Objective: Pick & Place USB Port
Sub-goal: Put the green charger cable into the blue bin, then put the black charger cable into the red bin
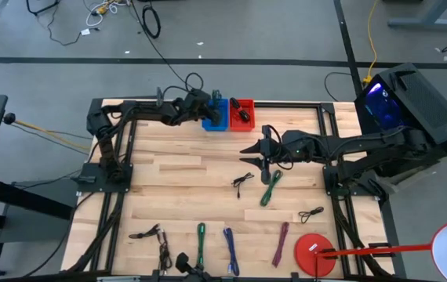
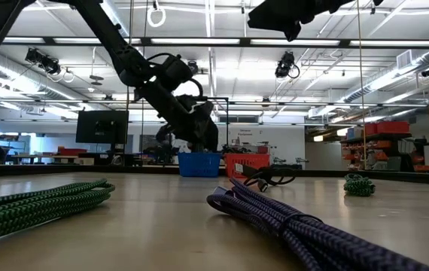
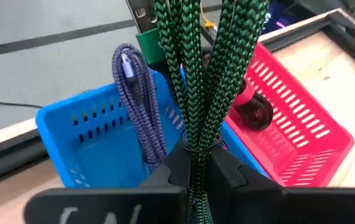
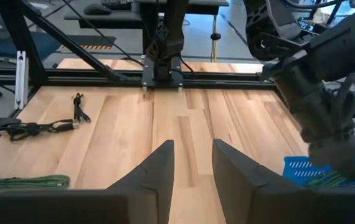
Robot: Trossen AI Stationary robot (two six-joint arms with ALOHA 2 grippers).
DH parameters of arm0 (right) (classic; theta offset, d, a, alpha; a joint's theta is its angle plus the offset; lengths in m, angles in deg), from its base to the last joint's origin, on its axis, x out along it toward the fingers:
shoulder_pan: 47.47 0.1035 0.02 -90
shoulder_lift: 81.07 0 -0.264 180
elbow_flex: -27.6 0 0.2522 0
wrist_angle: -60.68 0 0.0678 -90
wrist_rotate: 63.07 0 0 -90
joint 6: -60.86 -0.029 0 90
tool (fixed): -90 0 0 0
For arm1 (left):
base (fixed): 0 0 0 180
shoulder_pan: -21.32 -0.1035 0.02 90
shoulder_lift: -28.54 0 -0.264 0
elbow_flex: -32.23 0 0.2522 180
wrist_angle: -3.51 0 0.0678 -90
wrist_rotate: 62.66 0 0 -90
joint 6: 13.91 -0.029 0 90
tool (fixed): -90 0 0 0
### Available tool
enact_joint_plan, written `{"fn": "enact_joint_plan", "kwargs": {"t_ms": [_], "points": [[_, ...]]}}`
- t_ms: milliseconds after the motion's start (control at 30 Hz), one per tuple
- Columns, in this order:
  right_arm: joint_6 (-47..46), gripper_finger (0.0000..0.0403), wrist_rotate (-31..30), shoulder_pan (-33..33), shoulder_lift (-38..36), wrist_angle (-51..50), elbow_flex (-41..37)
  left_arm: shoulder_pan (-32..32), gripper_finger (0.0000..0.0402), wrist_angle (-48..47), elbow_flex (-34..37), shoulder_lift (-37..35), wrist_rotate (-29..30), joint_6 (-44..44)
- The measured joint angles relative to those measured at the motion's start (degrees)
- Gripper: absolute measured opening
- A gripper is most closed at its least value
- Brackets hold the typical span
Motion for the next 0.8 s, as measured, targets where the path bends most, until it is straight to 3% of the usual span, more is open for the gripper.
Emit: {"fn": "enact_joint_plan", "kwargs": {"t_ms": [267,500,800], "points": [[0.41,0.011,0.01,0.0,0.0,0.17,0.0,-0.87,0.0027,-3.88,0.04,0.11,-1.2,0.79],[0.41,0.011,-0.01,0.0,0.0,0.15,0.0,-0.54,0.008,-3.71,0.04,0.11,-2.77,0.89],[0.35,0.011,-0.01,0.0,-0.02,-0.68,0.0,-0.59,0.0114,-3.54,0.04,0.09,-1.11,0.93]]}}
